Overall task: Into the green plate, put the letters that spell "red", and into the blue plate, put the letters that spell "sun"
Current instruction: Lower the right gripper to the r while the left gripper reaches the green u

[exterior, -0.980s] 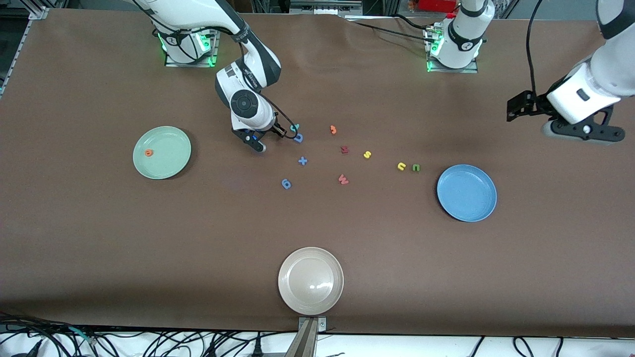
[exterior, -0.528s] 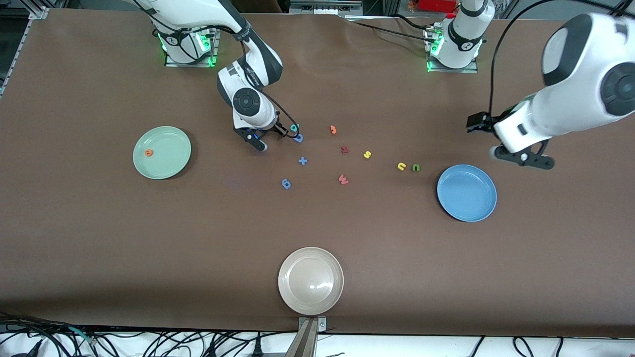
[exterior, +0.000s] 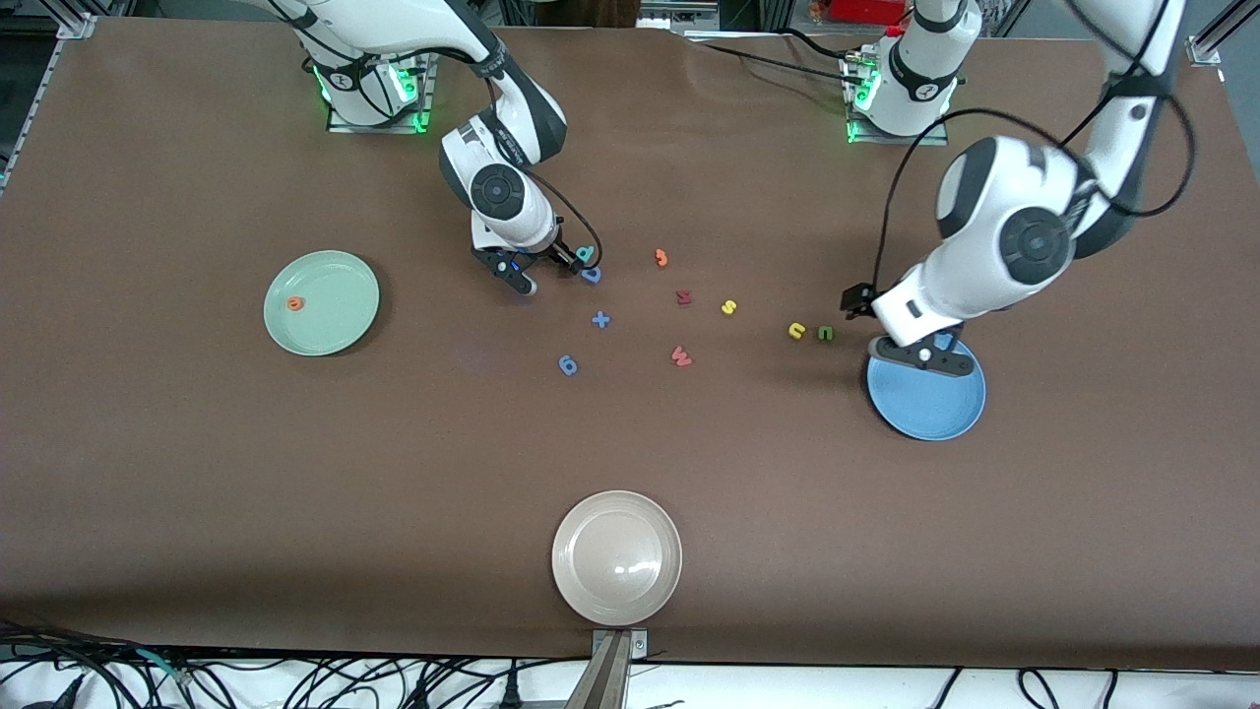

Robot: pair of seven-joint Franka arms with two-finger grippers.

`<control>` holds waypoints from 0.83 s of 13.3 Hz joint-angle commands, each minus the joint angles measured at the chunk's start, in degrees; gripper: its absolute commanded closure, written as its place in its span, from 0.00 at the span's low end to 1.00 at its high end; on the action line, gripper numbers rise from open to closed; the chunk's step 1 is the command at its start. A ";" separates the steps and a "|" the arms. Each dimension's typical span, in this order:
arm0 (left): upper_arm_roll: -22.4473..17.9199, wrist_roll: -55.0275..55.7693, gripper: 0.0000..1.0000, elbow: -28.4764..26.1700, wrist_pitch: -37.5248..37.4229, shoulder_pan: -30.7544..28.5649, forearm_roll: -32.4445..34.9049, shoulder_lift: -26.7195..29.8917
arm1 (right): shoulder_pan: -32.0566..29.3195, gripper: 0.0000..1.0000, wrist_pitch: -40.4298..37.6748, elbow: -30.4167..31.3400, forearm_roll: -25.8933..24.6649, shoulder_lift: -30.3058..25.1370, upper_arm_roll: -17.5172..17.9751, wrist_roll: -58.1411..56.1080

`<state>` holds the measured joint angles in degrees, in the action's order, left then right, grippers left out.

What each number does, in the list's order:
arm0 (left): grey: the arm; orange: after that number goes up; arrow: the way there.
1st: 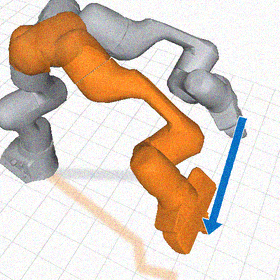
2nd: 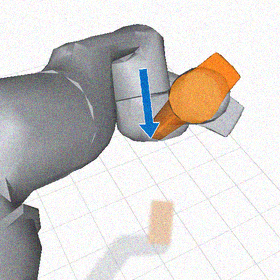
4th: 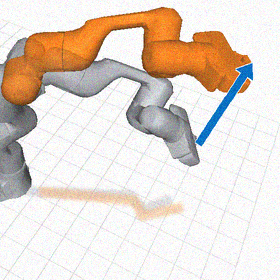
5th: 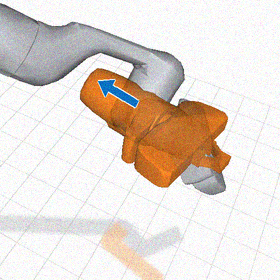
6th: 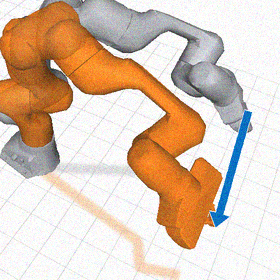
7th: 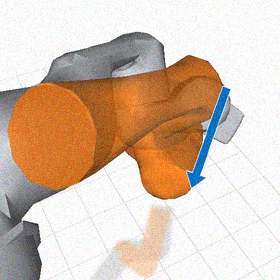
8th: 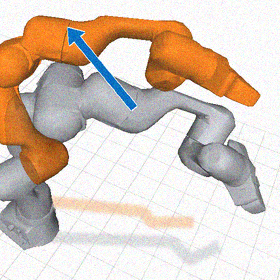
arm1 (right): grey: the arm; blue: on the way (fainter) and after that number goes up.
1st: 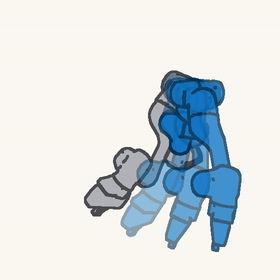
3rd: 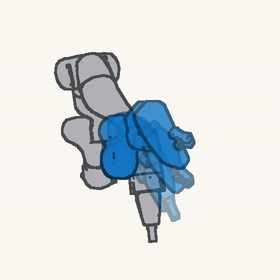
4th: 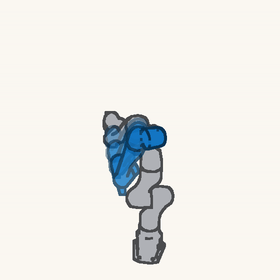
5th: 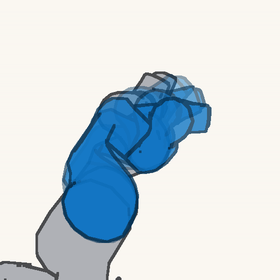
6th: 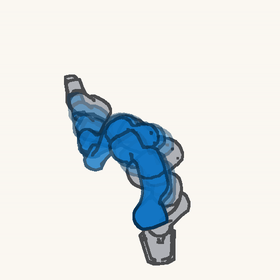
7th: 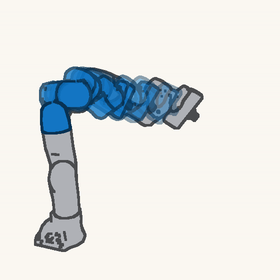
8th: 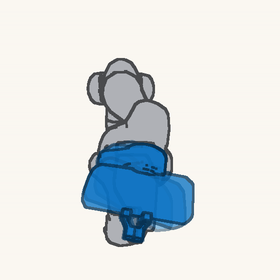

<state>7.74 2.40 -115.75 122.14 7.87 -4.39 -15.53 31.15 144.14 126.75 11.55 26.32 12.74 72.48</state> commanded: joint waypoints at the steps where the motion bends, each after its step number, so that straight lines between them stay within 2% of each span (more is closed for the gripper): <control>1: 0.51 2.43 0.00 -2.88 5.89 1.09 -0.79 -2.31 | 0.84 0.46 0.80 1.48 0.05 -0.04 -1.14 0.12; 5: 0.52 2.96 0.00 -10.62 19.43 1.80 -0.79 -4.68 | 0.84 0.46 -5.95 1.30 -2.14 -3.63 -2.45 -0.05; 6: 0.52 3.05 0.00 -11.07 20.32 2.15 -0.79 -5.29 | 0.84 0.46 -7.71 1.30 -2.58 -4.34 -2.55 -0.05; 11: 0.52 3.14 0.01 -11.07 21.47 2.59 -0.79 -6.79 | 0.75 0.46 -6.59 1.04 -3.29 -3.29 -2.99 -0.14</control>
<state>8.47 5.21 -126.72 142.68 9.84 -4.39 -22.06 31.21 136.87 126.84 9.33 23.51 10.50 72.30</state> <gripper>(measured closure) 0.004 0.458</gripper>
